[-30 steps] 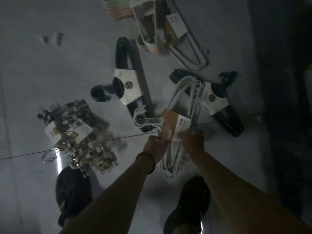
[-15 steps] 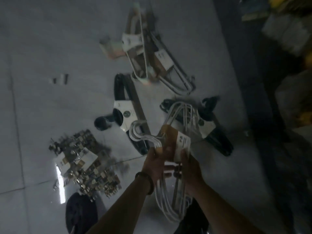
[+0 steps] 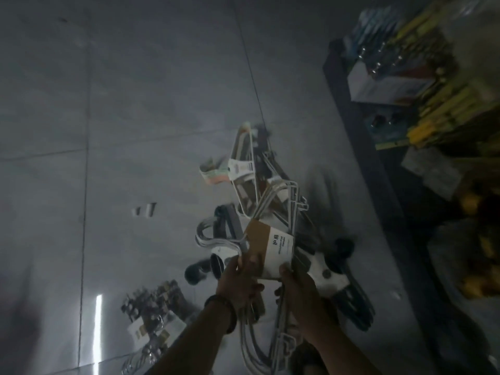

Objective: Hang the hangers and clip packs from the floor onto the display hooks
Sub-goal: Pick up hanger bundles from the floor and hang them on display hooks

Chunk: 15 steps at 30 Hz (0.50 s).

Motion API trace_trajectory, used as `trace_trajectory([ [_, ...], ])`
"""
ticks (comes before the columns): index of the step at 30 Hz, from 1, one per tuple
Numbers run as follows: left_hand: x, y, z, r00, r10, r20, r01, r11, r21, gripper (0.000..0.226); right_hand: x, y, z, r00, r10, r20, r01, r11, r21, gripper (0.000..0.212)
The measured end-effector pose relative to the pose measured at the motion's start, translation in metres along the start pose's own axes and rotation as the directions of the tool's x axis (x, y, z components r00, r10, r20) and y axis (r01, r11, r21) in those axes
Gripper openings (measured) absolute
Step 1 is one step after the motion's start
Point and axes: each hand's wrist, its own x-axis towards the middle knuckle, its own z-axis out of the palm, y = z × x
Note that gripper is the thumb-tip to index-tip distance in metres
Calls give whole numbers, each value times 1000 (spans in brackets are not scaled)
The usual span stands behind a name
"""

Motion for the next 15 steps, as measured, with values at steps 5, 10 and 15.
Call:
trace_trajectory([
  [5,89,53,8,991,117,-58,-117,993,16,29,121,-40,9,995,-9,100,13,999,-43,36],
  [10,194,89,17,951,225,-213,-202,971,124,41,251,-75,35,982,-103,156,139,961,-238,38],
  [15,274,116,1,897,293,-331,-156,911,383,55,339,-91,61,961,-177,214,257,860,-442,39],
])
